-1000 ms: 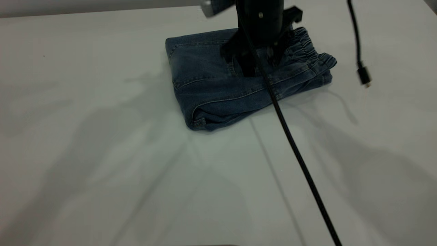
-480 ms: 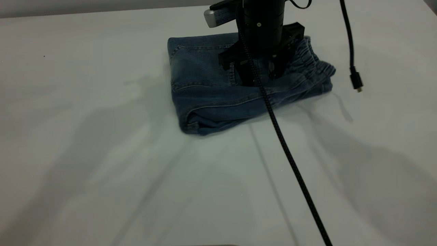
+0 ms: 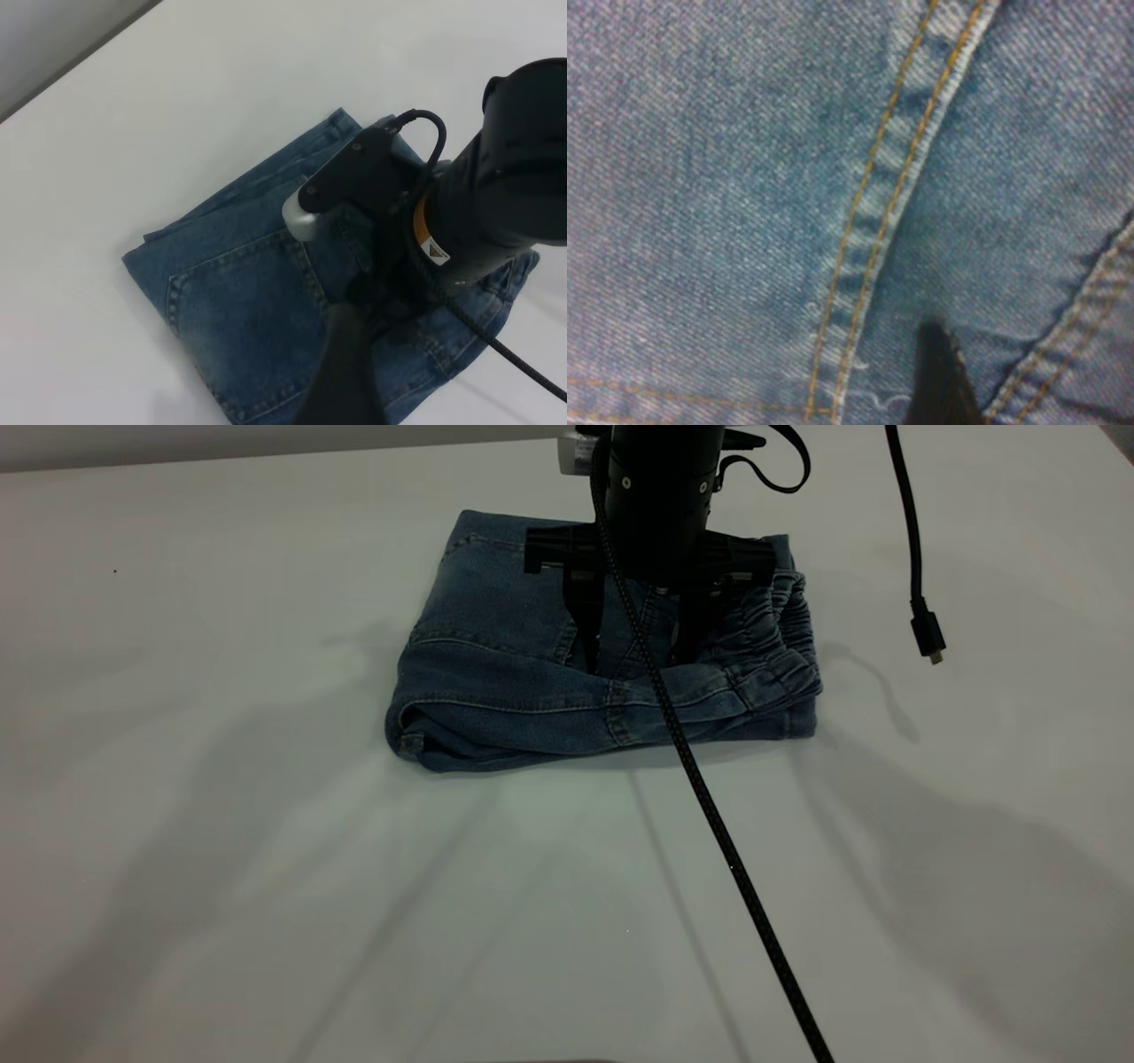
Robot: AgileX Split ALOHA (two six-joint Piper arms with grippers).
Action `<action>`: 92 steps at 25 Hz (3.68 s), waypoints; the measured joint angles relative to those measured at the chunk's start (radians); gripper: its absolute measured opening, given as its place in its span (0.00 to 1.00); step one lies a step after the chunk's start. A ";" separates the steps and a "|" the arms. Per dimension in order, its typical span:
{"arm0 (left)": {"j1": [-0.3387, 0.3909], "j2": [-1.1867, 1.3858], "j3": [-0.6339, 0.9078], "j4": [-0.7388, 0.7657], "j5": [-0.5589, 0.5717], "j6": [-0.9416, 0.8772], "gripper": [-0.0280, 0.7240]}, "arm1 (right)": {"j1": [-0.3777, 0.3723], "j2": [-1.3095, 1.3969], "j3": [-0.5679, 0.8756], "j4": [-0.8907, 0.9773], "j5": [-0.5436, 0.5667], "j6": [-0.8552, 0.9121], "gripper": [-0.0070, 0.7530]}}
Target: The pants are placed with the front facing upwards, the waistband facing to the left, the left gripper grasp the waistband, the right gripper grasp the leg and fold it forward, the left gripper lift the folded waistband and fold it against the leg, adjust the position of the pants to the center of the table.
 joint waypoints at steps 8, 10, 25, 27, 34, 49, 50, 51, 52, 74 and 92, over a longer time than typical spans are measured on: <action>0.000 -0.017 0.000 0.010 0.018 0.002 0.77 | 0.008 -0.070 -0.188 -0.107 0.158 -0.080 0.54; 0.000 -0.039 0.000 0.013 0.044 0.003 0.77 | 0.008 -0.128 -0.229 -0.133 0.161 -0.124 0.54; 0.000 -0.295 0.000 0.016 0.316 -0.004 0.77 | 0.008 -0.546 -0.233 0.027 0.201 -0.409 0.54; 0.000 -0.331 0.000 0.016 0.316 -0.016 0.77 | 0.008 -0.616 -0.194 0.027 0.202 -0.417 0.54; 0.000 -0.473 0.000 0.145 0.316 -0.123 0.77 | 0.008 -0.891 0.076 -0.009 0.205 -0.460 0.54; 0.000 -0.867 0.525 0.303 0.316 -0.242 0.77 | 0.008 -1.512 0.841 -0.090 0.204 -0.485 0.54; 0.000 -0.894 0.575 0.303 0.316 -0.249 0.77 | 0.008 -1.549 0.888 -0.095 0.204 -0.485 0.54; 0.000 -0.920 0.623 0.303 0.316 -0.253 0.77 | 0.008 -1.593 0.943 -0.098 0.203 -0.485 0.54; 0.000 -0.942 0.662 0.303 0.316 -0.256 0.77 | 0.008 -1.636 0.999 -0.100 0.199 -0.485 0.54; 0.000 -1.177 1.167 0.336 0.225 -0.349 0.77 | 0.008 -2.260 1.536 -0.112 0.068 -0.457 0.54; 0.000 -1.177 1.190 0.351 0.242 -0.363 0.77 | 0.008 -2.313 1.536 -0.135 0.070 -0.457 0.54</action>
